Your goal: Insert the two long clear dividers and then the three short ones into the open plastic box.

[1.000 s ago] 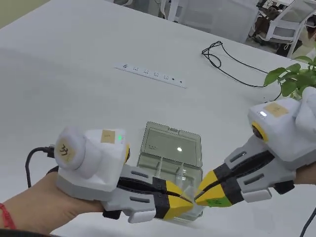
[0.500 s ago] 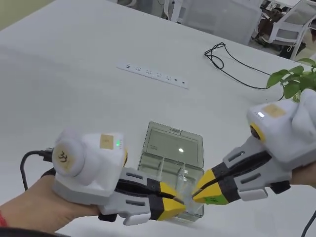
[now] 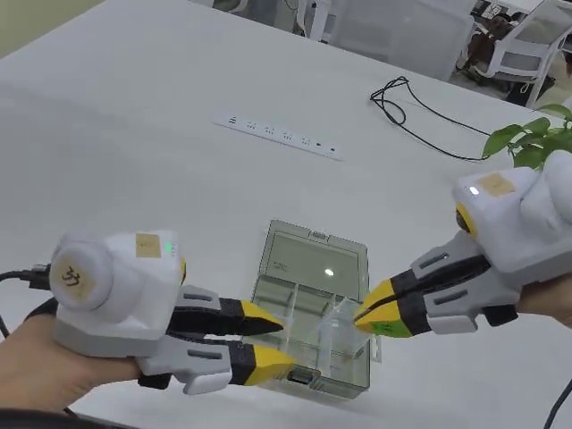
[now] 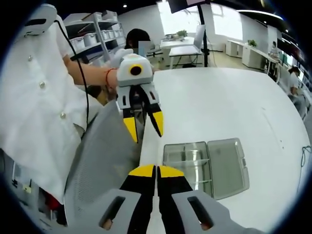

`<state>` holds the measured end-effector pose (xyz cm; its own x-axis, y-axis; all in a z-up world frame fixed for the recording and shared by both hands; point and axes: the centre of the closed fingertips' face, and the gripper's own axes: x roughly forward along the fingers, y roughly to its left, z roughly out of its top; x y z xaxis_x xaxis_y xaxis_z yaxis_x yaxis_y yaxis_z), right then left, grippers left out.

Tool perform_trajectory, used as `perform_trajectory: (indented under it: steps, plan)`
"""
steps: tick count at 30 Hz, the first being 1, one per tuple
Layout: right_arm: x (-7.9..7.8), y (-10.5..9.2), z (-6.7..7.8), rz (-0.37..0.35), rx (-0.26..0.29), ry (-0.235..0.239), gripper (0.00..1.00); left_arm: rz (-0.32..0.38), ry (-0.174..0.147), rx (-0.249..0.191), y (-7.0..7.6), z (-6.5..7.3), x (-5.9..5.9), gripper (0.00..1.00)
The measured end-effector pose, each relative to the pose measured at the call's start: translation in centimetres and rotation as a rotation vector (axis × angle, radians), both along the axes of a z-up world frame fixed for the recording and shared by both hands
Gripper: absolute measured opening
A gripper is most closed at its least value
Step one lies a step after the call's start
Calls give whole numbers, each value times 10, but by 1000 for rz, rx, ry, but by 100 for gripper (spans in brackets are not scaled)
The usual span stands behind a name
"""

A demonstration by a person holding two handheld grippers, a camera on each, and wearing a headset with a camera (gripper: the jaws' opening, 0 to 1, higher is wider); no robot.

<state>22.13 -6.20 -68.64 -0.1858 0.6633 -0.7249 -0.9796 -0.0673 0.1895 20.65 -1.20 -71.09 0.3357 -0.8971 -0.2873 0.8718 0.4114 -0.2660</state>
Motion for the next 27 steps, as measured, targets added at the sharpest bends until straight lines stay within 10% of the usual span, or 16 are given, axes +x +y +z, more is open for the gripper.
perform_trajectory:
  steps: [8, 27]
  plan:
    - [26, -5, -21, -21, -64, -77, 3, 53, -24, 38, 16, -7, 10, 51]
    - [54, 6, -61, -71, -56, -62, 3, 109, -23, 104, 34, -31, 23, 94]
